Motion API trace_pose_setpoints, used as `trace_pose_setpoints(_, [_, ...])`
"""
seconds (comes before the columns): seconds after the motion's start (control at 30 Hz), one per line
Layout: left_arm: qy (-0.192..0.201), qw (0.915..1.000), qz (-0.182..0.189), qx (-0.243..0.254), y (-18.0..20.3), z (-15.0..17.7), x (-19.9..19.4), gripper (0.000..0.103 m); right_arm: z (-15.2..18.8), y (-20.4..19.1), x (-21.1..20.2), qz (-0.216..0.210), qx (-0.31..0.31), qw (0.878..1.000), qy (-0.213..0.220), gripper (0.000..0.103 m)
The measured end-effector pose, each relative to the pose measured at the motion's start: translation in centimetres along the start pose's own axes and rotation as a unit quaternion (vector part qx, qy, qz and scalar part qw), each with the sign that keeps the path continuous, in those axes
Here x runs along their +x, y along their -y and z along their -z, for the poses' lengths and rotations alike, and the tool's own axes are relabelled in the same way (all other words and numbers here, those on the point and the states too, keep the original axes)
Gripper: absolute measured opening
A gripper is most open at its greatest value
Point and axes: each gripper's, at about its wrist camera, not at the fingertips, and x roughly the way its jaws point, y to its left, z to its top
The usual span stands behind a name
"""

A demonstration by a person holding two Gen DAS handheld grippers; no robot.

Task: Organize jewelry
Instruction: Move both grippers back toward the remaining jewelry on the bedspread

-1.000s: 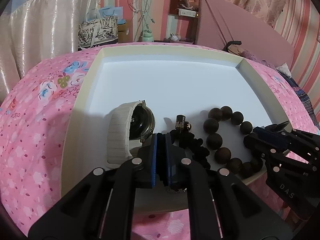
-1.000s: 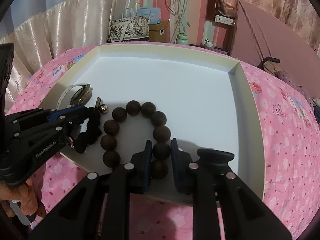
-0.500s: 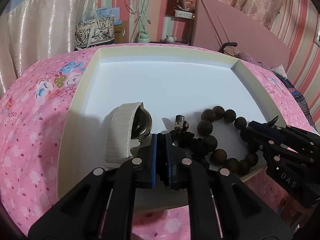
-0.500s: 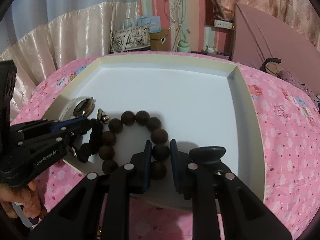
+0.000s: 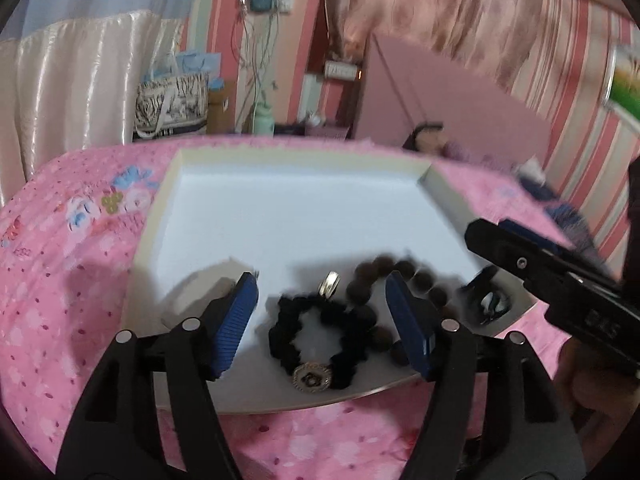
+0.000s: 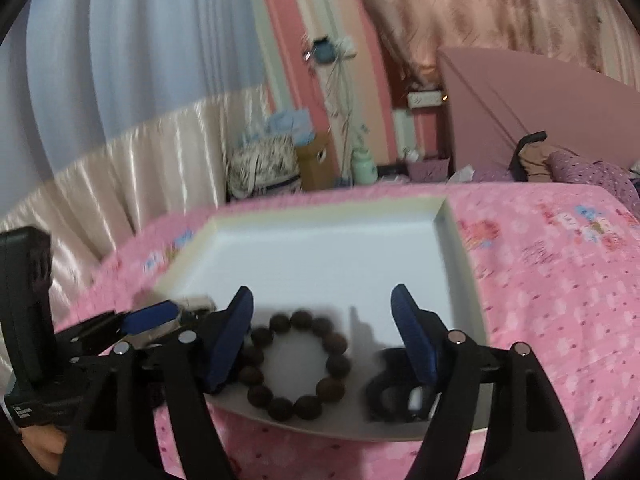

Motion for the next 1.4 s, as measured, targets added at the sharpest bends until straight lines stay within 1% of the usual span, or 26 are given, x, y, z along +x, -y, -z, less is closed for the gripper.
trace_pose_setpoints(0.1, [0.043, 0.9990, -0.002, -0.009, -0.4, -1.1, -2.7, 0.068, -0.9, 1.4, -1.4, 0.003, 0.023, 1.000, 0.019, 0.072])
trace_pose_setpoints(0.2, [0.085, 0.9958, -0.012, -0.031, -1.6, -2.4, -5.7, 0.072, -1.8, 3.2, -2.7, 0.010, 0.050, 0.998, 0.034, 0.072])
trace_pose_setpoints(0.27, [0.101, 0.9936, -0.023, -0.045, -2.5, -3.4, -7.5, 0.073, -2.8, 4.3, -3.9, 0.002, 0.067, 0.997, 0.048, 0.072])
trace_pose_setpoints(0.37, [0.113, 0.9909, -0.039, -0.061, -3.9, -4.1, -10.2, 0.074, -4.2, 5.5, -6.0, -0.005, 0.069, 0.995, 0.070, 0.073])
trace_pose_setpoints(0.43, [0.119, 0.9901, -0.049, -0.054, -4.5, -3.8, -11.9, 0.079, -4.5, 6.4, -7.5, 0.002, 0.068, 0.995, 0.073, 0.073])
trace_pose_setpoints(0.5, [0.122, 0.9891, -0.076, -0.036, -5.5, -3.0, -14.0, 0.083, -4.0, 7.0, -8.8, 0.005, 0.066, 0.996, 0.063, 0.073])
trace_pose_setpoints(0.57, [0.107, 0.9897, -0.093, -0.022, -6.9, -1.1, -15.6, 0.083, -2.6, 7.5, -10.4, 0.011, 0.049, 0.998, 0.046, 0.073])
trace_pose_setpoints(0.63, [0.085, 0.9905, -0.107, -0.013, -8.1, 1.0, -16.6, 0.087, -0.2, 7.9, -12.1, 0.030, 0.034, 0.998, 0.031, 0.075])
trace_pose_setpoints(0.67, [0.074, 0.9900, -0.119, -0.013, -8.6, 2.4, -17.1, 0.089, 1.2, 8.2, -12.9, 0.038, 0.033, 0.999, 0.020, 0.077])
trace_pose_setpoints(0.7, [0.069, 0.9896, -0.125, -0.017, -9.3, 3.5, -17.5, 0.089, 2.3, 8.7, -13.5, 0.040, 0.034, 0.999, 0.012, 0.077])
trace_pose_setpoints(0.77, [0.058, 0.9896, -0.130, -0.022, -10.0, 5.6, -18.3, 0.089, 5.4, 9.2, -15.1, 0.049, 0.044, 0.998, -0.007, 0.077])
trace_pose_setpoints(0.8, [0.055, 0.9888, -0.135, -0.031, -10.4, 7.0, -18.7, 0.089, 6.3, 9.5, -15.7, 0.052, 0.048, 0.997, -0.012, 0.077])
trace_pose_setpoints(0.87, [0.050, 0.9900, -0.127, -0.036, -10.5, 9.1, -18.8, 0.089, 8.4, 9.2, -16.6, 0.050, 0.052, 0.997, -0.022, 0.077])
trace_pose_setpoints(0.93, [0.027, 0.9918, -0.122, -0.026, -10.3, 11.2, -18.4, 0.089, 10.2, 8.7, -17.1, 0.051, 0.054, 0.997, -0.035, 0.077])
trace_pose_setpoints(0.97, [0.015, 0.9937, -0.109, -0.023, -9.9, 12.1, -18.1, 0.089, 10.9, 8.3, -17.2, 0.049, 0.055, 0.996, -0.040, 0.077])
trace_pose_setpoints(1.03, [0.006, 0.9958, -0.089, -0.021, -9.1, 13.2, -18.2, 0.089, 12.2, 7.3, -17.3, 0.042, 0.047, 0.997, -0.049, 0.077])
trace_pose_setpoints(1.17, [-0.002, 0.9954, -0.095, -0.012, -8.5, 13.4, -17.7, 0.089, 14.2, 5.8, -17.3, 0.050, 0.024, 0.997, -0.060, 0.077])
trace_pose_setpoints(1.23, [-0.019, 0.9942, -0.104, -0.020, -8.7, 13.5, -17.0, 0.085, 14.6, 5.5, -17.0, 0.058, 0.016, 0.996, -0.070, 0.077])
trace_pose_setpoints(1.3, [-0.044, 0.9934, -0.101, -0.032, -9.0, 13.8, -16.1, 0.075, 14.4, 5.0, -16.9, 0.064, 0.008, 0.996, -0.068, 0.077])
trace_pose_setpoints(1.33, [-0.053, 0.9929, -0.099, -0.038, -9.2, 13.8, -15.7, 0.073, 14.3, 4.7, -16.9, 0.064, 0.007, 0.996, -0.069, 0.077])
trace_pose_setpoints(1.4, [-0.070, 0.9921, -0.091, -0.051, -9.6, 14.0, -14.9, 0.057, 14.1, 3.6, -16.2, 0.052, 0.002, 0.996, -0.076, 0.077])
